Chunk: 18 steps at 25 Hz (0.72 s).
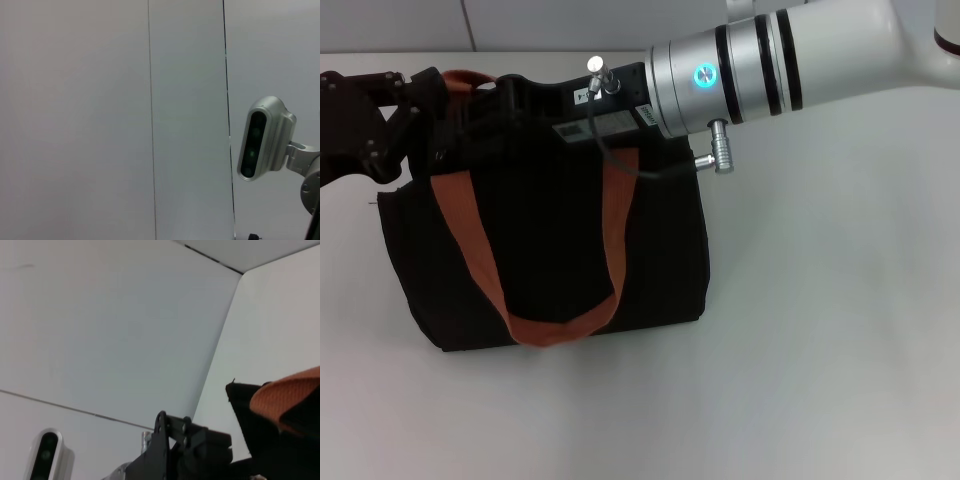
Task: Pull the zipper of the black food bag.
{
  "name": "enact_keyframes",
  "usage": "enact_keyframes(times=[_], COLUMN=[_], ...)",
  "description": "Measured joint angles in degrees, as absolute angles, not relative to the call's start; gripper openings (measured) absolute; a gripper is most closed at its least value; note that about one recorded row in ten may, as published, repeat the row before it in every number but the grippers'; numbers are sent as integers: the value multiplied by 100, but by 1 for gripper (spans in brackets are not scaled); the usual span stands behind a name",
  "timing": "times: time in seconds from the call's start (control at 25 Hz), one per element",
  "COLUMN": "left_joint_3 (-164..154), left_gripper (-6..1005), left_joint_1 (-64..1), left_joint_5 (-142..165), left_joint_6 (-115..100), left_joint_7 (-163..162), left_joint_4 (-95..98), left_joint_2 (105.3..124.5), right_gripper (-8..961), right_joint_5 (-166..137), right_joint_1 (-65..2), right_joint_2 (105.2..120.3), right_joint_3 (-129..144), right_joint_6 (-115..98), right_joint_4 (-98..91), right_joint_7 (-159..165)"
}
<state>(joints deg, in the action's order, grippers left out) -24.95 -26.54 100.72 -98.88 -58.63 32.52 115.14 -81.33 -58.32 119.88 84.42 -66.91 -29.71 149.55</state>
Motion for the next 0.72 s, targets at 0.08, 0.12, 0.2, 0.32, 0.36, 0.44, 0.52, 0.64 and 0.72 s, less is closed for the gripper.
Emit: enact_keyframes(times=[0.08, 0.12, 0.2, 0.32, 0.36, 0.44, 0.52, 0.64, 0.72], left_joint_3=[-2502, -2508, -2511, -2517, -2521, -2519, -2506, -2499, -2497], left_gripper=[26, 26, 26, 26, 26, 26, 26, 26, 26], left_joint_1=[-2655, -2657, -2671, -2705, -2708, -2716, -2725, -2737, -2744], left_joint_5=[10072, 10072, 10072, 10073, 10073, 10073, 10073, 10073, 10073], left_joint_6=[-9903, -9916, -9955, -10000, -10003, -10005, -10007, -10012, -10015], left_joint_7=[-5862, -5862, -5863, -5862, -5862, -5862, -5862, -5862, -5863], left_joint_4=[3255, 3257, 3260, 3264, 3267, 3276, 3278, 3278, 3278], left_joint_2=[11513, 11513, 11514, 11529, 11532, 11536, 11537, 11541, 11547], right_gripper=[296, 295, 292, 288, 287, 284, 281, 277, 275], right_joint_5=[-8133, -8132, -8130, -8129, -8129, -8129, -8129, -8129, -8129], right_joint_1=[-5832, -5832, -5835, -5864, -5870, -5871, -5870, -5867, -5867], right_joint_2=[11988, 11988, 11988, 11988, 11988, 11988, 11988, 11987, 11988], right_joint_3=[8440, 8439, 8447, 8466, 8467, 8468, 8470, 8477, 8479], right_joint_6=[-6670, -6648, -6594, -6544, -6536, -6531, -6527, -6520, -6518], right_joint_4=[-2971, -2971, -2968, -2947, -2942, -2941, -2937, -2925, -2917], right_joint_7=[14956, 14956, 14960, 14964, 14965, 14965, 14966, 14968, 14968])
